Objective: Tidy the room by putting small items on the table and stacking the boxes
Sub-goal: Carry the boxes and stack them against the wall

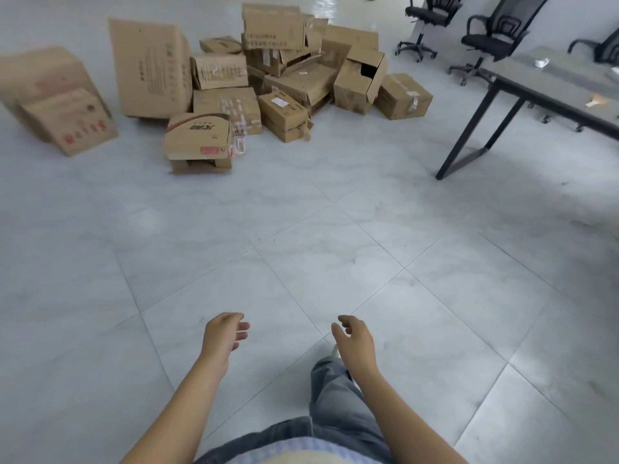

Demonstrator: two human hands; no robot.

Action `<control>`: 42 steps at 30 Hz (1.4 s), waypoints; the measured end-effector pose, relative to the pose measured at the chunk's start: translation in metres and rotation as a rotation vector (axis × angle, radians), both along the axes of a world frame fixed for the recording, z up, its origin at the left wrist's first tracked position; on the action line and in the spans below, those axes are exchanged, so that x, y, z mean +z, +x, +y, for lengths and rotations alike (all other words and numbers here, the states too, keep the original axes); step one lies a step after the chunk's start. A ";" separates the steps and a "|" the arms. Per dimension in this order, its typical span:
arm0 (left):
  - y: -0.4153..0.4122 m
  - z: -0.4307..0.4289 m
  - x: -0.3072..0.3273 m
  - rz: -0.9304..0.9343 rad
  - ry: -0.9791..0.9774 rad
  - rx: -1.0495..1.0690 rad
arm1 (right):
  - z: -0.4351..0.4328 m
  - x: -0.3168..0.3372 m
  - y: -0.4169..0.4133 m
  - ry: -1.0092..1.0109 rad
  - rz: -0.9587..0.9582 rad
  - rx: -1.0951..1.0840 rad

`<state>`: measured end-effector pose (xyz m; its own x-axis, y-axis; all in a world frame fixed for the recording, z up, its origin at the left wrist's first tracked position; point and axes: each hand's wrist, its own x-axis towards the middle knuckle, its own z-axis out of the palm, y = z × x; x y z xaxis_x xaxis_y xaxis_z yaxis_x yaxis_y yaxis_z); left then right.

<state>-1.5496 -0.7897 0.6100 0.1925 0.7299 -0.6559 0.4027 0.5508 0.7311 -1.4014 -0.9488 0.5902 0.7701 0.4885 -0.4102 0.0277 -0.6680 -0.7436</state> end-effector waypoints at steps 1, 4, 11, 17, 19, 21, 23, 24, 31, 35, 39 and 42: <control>0.010 0.005 0.000 0.004 0.002 0.009 | 0.007 -0.001 0.012 0.003 -0.006 0.011; 0.049 0.022 0.001 0.006 0.022 0.025 | 0.026 -0.002 0.055 0.013 -0.018 0.019; 0.176 0.051 0.007 0.003 0.036 -0.024 | 0.068 0.017 0.193 0.098 -0.045 -0.031; 0.282 0.054 0.016 -0.015 0.045 -0.116 | 0.078 0.017 0.280 0.104 -0.022 -0.030; 0.303 0.052 0.015 -0.002 0.026 -0.159 | 0.079 0.008 0.297 0.071 0.006 -0.011; 0.316 0.053 0.010 0.031 0.000 -0.177 | 0.083 0.001 0.312 0.040 0.035 0.001; 0.325 0.060 0.004 0.067 -0.016 -0.165 | 0.091 -0.002 0.330 0.030 0.045 0.008; 0.330 0.067 0.002 0.086 -0.020 -0.150 | 0.097 -0.004 0.339 0.026 0.046 0.012; 0.381 0.145 -0.015 0.134 -0.044 -0.012 | 0.157 -0.019 0.401 -0.043 0.058 0.110; 0.448 0.213 -0.022 0.107 -0.082 0.000 | 0.201 -0.017 0.466 -0.067 0.027 0.042; 0.544 0.289 0.001 0.014 -0.049 -0.078 | 0.249 0.001 0.536 -0.056 -0.017 -0.060; 0.613 0.329 0.023 -0.066 0.016 -0.168 | 0.284 0.010 0.576 -0.039 -0.046 -0.129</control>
<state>-0.9363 -0.4610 0.6326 0.3545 0.6944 -0.6262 0.4390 0.4677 0.7671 -0.8259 -0.6645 0.6007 0.8437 0.3686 -0.3902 -0.0270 -0.6969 -0.7167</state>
